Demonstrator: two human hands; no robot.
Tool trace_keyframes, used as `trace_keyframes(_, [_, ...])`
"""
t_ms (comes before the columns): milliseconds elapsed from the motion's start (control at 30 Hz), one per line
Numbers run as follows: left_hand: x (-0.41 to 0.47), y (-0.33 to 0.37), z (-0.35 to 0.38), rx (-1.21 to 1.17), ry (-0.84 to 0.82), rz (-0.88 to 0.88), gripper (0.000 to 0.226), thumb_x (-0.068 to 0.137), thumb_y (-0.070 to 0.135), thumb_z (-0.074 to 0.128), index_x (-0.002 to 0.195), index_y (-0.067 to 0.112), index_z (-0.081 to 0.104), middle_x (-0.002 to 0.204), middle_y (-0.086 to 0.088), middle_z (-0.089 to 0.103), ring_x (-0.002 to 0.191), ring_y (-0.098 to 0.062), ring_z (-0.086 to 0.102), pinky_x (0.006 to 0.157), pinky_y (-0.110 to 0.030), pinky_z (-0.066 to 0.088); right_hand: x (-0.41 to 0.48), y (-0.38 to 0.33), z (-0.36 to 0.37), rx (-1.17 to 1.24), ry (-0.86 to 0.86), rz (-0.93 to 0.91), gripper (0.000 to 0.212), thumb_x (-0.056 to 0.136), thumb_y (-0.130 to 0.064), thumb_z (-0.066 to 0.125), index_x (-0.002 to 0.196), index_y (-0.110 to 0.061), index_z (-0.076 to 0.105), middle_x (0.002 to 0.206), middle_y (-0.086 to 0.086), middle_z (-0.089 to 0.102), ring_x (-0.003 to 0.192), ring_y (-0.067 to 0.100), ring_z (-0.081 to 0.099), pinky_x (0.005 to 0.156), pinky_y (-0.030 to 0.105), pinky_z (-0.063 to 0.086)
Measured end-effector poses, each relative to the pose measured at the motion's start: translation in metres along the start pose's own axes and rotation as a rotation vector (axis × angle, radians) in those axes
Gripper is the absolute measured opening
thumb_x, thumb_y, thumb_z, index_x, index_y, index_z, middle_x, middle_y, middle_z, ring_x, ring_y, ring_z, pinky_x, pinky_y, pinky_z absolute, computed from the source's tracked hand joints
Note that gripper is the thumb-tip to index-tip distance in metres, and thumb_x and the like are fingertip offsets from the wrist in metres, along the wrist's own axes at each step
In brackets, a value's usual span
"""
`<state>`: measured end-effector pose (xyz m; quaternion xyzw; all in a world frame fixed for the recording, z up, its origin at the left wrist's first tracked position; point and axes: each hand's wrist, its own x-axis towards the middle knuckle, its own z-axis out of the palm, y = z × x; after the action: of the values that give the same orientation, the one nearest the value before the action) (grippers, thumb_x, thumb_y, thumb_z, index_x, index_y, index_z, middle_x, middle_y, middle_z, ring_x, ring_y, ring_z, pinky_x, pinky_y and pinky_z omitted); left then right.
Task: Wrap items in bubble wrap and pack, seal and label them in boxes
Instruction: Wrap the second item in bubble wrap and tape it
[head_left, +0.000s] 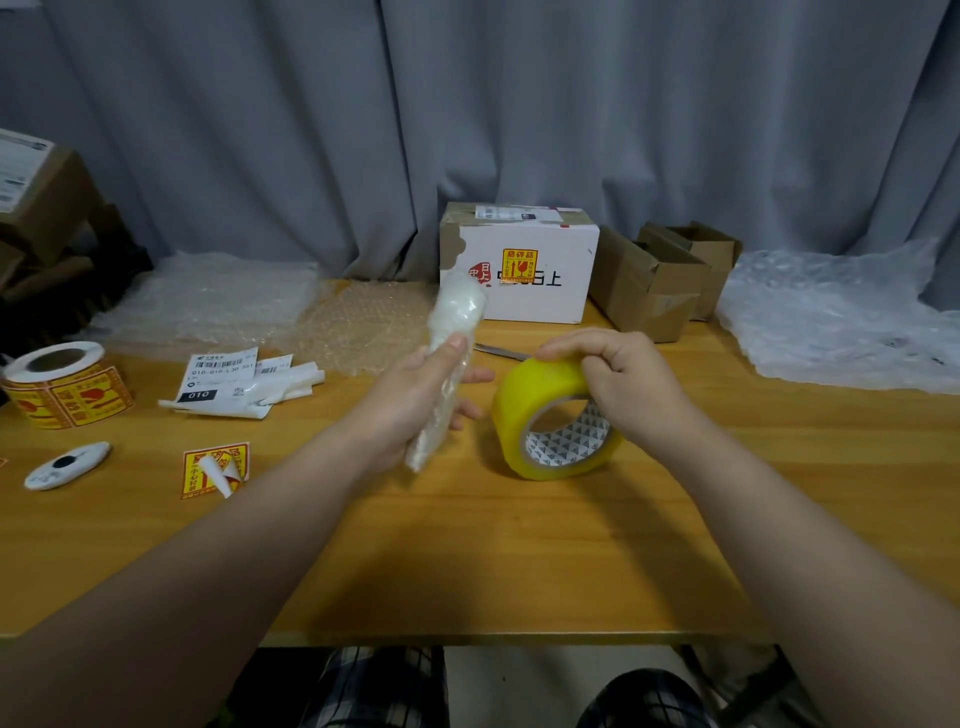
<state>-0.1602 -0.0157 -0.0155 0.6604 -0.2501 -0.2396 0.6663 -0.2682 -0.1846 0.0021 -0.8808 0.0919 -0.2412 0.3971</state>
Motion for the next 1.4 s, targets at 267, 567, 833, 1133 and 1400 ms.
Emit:
trace_keyframes(267, [-0.006,-0.002,0.023,0.047,-0.082,-0.065,0.043,0.095,0.048,0.041,0.12,0.013,0.047,0.065,-0.007,0.064,0.049,-0.017,0.059,0.046,-0.026,0.05,0.004,-0.015,-0.021,0.061,-0.263,-0.01,0.047,0.092,0.006,0.043,0.12,-0.025,0.064,0.122,-0.004,0.061,0.115,0.004,0.053,0.091,0.018,0.045])
trace_keyframes(567, [-0.003,-0.001,0.023,0.261,-0.029,0.024,0.041,0.096,0.048,0.04,0.108,0.01,0.051,0.057,-0.005,0.059,0.044,-0.014,0.057,0.042,-0.023,0.046,0.013,-0.02,-0.022,-0.053,-0.304,-0.038,0.024,0.088,-0.008,0.063,0.107,-0.022,0.066,0.112,-0.001,0.062,0.107,0.012,0.057,0.091,0.028,0.051])
trace_keyframes(833, [-0.005,0.002,0.035,0.214,0.046,0.028,0.04,0.097,0.048,0.039,0.106,0.012,0.05,0.065,-0.008,0.061,0.046,-0.014,0.061,0.044,-0.024,0.048,-0.002,-0.03,0.002,-0.532,0.056,0.002,0.046,0.081,-0.053,0.064,0.109,-0.016,0.066,0.106,-0.001,0.056,0.094,0.01,0.05,0.075,0.022,0.04])
trace_keyframes(1133, [-0.009,0.008,0.043,0.293,0.032,0.047,0.039,0.098,0.046,0.037,0.106,0.009,0.048,0.071,-0.009,0.059,0.04,-0.011,0.059,0.038,-0.021,0.043,0.002,-0.026,0.005,-0.496,0.249,0.046,0.017,0.097,-0.024,0.052,0.101,-0.01,0.062,0.101,0.002,0.055,0.086,0.012,0.043,0.072,0.024,0.031])
trace_keyframes(1400, [0.002,0.022,0.026,0.237,0.026,0.208,0.038,0.097,0.046,0.038,0.107,0.014,0.056,0.053,0.005,0.059,0.04,-0.009,0.055,0.04,-0.021,0.044,0.0,-0.037,0.004,-0.462,-0.021,-0.097,0.01,0.1,-0.023,0.044,0.091,-0.02,0.044,0.092,0.002,0.06,0.084,0.023,0.054,0.066,0.036,0.041])
